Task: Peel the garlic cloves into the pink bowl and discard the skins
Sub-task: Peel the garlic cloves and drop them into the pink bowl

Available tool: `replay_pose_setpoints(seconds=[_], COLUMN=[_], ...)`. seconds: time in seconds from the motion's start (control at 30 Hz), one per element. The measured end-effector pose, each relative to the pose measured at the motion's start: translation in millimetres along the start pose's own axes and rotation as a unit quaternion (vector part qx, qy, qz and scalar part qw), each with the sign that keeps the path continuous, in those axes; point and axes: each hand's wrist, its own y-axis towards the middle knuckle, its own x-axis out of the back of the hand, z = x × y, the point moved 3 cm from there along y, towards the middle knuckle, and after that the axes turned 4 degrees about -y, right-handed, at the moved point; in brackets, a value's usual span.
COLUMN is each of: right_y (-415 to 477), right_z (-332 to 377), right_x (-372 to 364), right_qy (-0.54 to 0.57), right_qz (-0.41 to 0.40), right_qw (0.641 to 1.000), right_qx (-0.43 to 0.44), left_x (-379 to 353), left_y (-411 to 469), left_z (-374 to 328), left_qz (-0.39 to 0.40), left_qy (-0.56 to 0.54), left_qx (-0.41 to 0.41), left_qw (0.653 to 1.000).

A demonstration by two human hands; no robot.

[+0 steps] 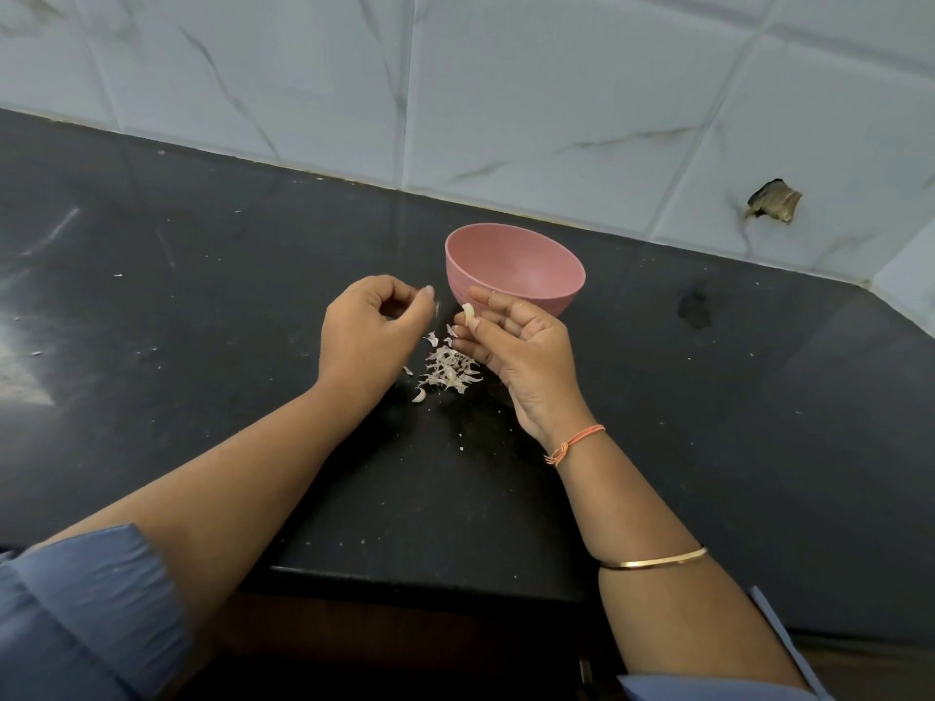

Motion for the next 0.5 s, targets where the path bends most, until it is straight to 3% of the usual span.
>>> replay_pose_setpoints(seconds=[0.2,0.37,0.5], right_y=[-0.6,-0.6,0.3], right_z=[1.6,2.7,2.7], right_x=[0.4,1.8,2.6], right_qy=[0.012,0.002,-0.015], right_qz=[0.003,-0.002,-0.004], right_qw=[1.000,1.000,1.000], right_qx=[-0.003,0.000,0.004], left_x=[-4.8,-8.6,-7.8], left_y=[-0.2,-4.4,-5.7], left_z=[-0.7,-6.4,-7.5], left_qz=[0.031,0.108,0.114], left_qy=[-0.005,-0.074,-0.075], left_qx=[-0.020,-0.024,-0.019], left_qw=[0.999,0.991,0.991])
